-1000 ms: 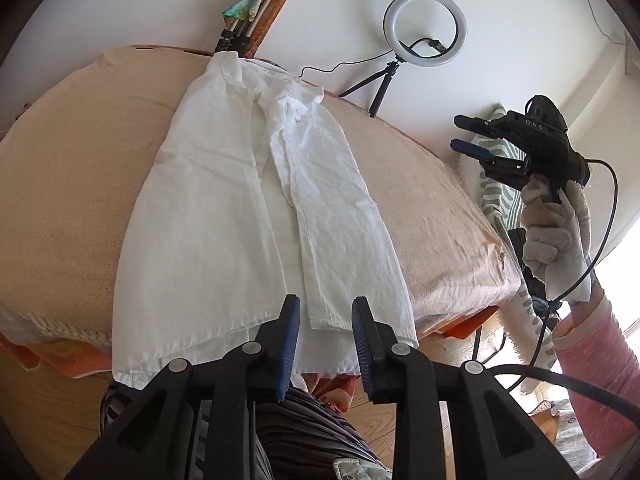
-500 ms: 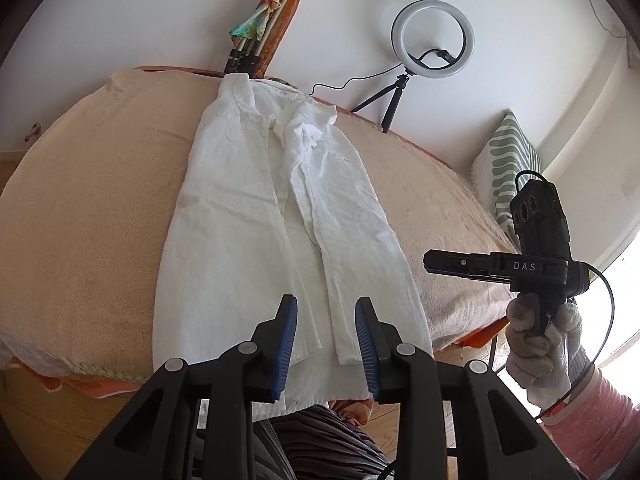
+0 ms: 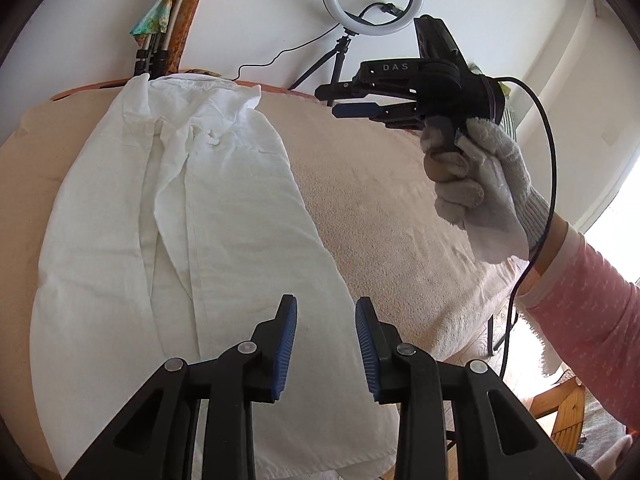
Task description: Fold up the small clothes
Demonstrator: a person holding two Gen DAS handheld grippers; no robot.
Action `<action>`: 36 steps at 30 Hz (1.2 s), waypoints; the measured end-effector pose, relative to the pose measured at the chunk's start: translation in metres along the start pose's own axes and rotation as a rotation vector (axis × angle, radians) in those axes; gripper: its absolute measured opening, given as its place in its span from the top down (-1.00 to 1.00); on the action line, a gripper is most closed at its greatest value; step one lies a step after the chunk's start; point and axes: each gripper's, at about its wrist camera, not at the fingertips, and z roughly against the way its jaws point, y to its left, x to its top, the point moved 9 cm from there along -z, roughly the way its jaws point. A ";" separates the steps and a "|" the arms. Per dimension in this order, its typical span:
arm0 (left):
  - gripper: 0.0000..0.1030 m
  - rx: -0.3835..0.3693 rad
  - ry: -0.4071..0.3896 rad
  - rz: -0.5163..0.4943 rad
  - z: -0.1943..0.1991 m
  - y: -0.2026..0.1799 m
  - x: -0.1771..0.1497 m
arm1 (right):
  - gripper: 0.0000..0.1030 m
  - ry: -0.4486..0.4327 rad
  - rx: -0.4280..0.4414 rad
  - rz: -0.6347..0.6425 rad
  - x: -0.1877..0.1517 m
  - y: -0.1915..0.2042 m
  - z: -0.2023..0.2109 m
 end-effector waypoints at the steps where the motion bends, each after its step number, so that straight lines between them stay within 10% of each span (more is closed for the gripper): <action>1: 0.43 0.000 0.012 -0.008 -0.006 0.000 -0.001 | 0.19 -0.006 -0.009 -0.003 0.013 -0.007 -0.009; 16: 0.43 -0.030 0.063 -0.018 -0.035 0.014 -0.012 | 0.20 -0.002 0.020 -0.192 0.122 -0.081 -0.143; 19: 0.43 -0.043 0.064 -0.004 -0.035 0.014 -0.012 | 0.88 0.015 0.037 -0.186 0.132 -0.081 -0.155; 21: 0.43 -0.042 0.060 -0.011 -0.034 0.013 -0.015 | 0.92 0.032 0.009 -0.142 0.139 -0.076 -0.159; 29: 0.43 -0.039 0.042 -0.034 -0.030 0.016 -0.019 | 0.92 0.125 -0.361 0.109 0.158 -0.072 -0.187; 36: 0.43 -0.029 0.048 -0.061 -0.030 0.011 -0.019 | 0.61 0.020 -0.200 0.052 0.166 -0.049 -0.141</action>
